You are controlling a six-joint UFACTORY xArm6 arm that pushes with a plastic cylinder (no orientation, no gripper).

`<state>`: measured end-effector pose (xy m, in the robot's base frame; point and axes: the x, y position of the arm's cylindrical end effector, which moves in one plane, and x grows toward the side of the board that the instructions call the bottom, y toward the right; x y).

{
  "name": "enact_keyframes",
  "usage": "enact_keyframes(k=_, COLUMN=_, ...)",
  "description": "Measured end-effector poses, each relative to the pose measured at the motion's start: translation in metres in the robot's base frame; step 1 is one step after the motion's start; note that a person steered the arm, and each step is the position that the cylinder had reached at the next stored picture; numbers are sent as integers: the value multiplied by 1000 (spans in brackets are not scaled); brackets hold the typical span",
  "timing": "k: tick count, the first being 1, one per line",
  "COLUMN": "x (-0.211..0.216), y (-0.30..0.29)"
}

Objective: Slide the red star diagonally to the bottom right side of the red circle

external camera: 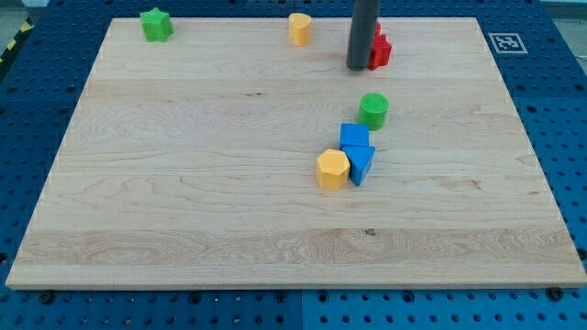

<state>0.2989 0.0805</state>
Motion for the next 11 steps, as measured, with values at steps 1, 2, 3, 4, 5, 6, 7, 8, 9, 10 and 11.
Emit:
enact_keyframes(k=1, x=-9, y=-8)
enact_keyframes(k=2, x=-22, y=-4)
enact_keyframes(k=3, x=-25, y=16)
enact_keyframes(k=4, x=-12, y=38)
enact_keyframes(k=5, x=10, y=50)
enact_keyframes(k=6, x=11, y=71)
enact_keyframes(k=7, x=21, y=89)
enact_keyframes(k=8, x=39, y=92)
enact_keyframes(k=9, x=40, y=103)
enact_keyframes(k=10, x=39, y=120)
enact_keyframes(k=11, x=32, y=141)
